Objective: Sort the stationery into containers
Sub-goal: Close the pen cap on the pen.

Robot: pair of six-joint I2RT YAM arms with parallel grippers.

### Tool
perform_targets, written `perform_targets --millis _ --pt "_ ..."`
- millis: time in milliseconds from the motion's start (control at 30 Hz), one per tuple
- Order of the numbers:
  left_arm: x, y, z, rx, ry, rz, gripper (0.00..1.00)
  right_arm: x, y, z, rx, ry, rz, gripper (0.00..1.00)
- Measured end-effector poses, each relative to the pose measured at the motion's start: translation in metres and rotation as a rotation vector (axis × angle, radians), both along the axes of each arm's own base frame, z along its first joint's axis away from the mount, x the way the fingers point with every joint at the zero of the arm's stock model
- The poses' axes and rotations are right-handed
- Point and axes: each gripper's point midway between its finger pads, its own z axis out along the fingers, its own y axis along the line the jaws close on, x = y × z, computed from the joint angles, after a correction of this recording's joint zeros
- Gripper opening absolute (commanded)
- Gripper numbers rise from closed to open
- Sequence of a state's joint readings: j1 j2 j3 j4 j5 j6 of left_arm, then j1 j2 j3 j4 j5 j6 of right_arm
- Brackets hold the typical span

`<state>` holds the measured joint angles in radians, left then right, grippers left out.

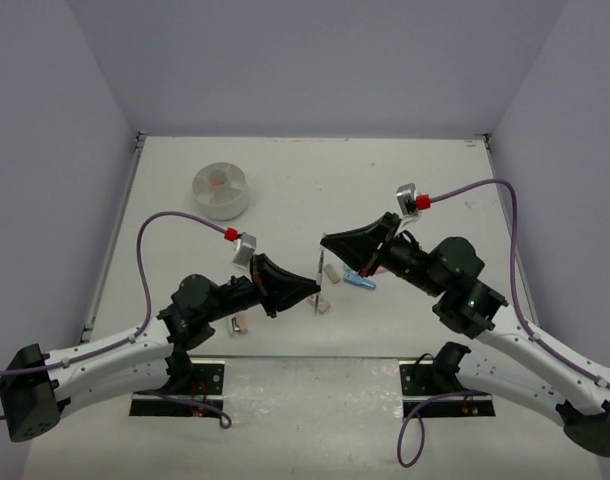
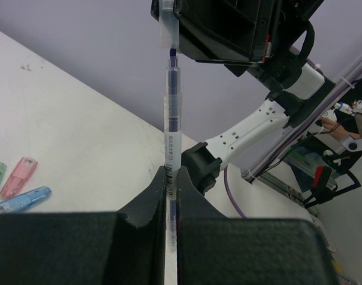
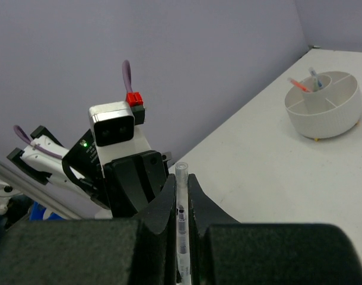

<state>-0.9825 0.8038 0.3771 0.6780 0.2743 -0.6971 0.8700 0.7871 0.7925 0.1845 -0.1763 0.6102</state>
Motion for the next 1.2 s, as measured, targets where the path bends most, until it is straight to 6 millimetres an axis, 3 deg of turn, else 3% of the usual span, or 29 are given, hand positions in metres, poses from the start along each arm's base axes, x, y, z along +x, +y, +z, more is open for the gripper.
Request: perform_targets --millis 967,1200 --pt "-0.002 0.002 -0.008 0.040 0.016 0.000 0.00 -0.008 0.006 -0.013 -0.054 -0.069 0.062 0.00" --pt "0.002 0.005 -0.002 0.037 0.004 0.029 0.00 -0.008 0.003 -0.016 -0.077 -0.085 0.055 0.00"
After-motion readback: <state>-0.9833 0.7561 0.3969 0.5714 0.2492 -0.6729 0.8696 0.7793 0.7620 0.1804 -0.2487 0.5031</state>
